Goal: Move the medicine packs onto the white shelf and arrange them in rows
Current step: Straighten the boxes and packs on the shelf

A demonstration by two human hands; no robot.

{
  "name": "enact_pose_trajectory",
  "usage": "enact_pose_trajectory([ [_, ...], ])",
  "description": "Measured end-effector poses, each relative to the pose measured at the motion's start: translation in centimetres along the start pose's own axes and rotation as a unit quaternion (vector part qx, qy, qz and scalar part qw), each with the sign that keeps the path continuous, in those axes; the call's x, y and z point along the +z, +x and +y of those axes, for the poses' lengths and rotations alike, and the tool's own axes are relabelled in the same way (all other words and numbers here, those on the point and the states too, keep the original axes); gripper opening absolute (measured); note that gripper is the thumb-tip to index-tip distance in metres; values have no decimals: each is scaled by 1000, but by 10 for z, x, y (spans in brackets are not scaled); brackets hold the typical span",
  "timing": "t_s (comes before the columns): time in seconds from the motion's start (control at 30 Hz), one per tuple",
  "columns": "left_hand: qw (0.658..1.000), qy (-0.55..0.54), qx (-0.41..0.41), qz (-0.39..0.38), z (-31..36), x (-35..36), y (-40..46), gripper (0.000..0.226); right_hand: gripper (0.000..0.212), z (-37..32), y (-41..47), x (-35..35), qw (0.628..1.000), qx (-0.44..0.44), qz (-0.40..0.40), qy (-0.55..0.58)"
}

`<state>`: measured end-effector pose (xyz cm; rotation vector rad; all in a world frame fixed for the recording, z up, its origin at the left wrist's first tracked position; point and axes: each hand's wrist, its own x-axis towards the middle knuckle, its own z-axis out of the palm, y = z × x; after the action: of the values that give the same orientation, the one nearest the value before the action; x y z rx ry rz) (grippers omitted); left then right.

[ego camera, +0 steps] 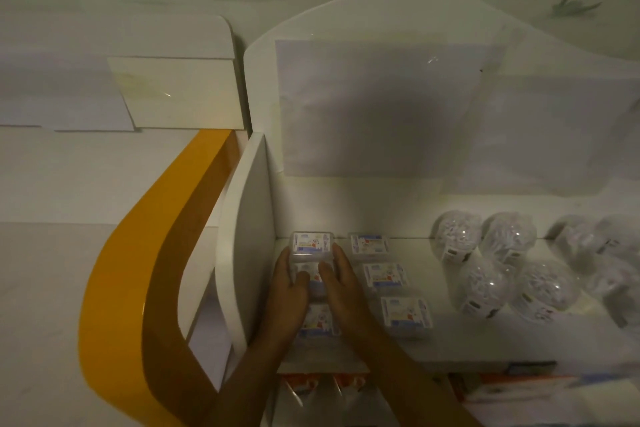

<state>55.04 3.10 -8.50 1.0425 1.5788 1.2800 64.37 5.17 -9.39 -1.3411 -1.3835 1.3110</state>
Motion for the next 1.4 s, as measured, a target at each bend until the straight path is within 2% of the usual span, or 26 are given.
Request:
enact_pose_trajectory([
  [0.37,999,-34,-5,2,-1,0,-1,42,53,4,1,2,1000,-16,11,5],
  [0.7,998,-55,-12,17,-3,1,2,49,55,2,-1,0,1000,-21,4,-12],
  [0.8,998,-64,-5,14,-3,0,1,44,54,5,-1,1,999,-30,13,-6],
  [1.17,999,-31,16,27,-2,-3,0,50,53,9,-4,4,998,-48,28,-11],
  [1.4,998,-16,55,22,0,-2,-5,39,54,12,-1,7,998,-55,23,-10],
])
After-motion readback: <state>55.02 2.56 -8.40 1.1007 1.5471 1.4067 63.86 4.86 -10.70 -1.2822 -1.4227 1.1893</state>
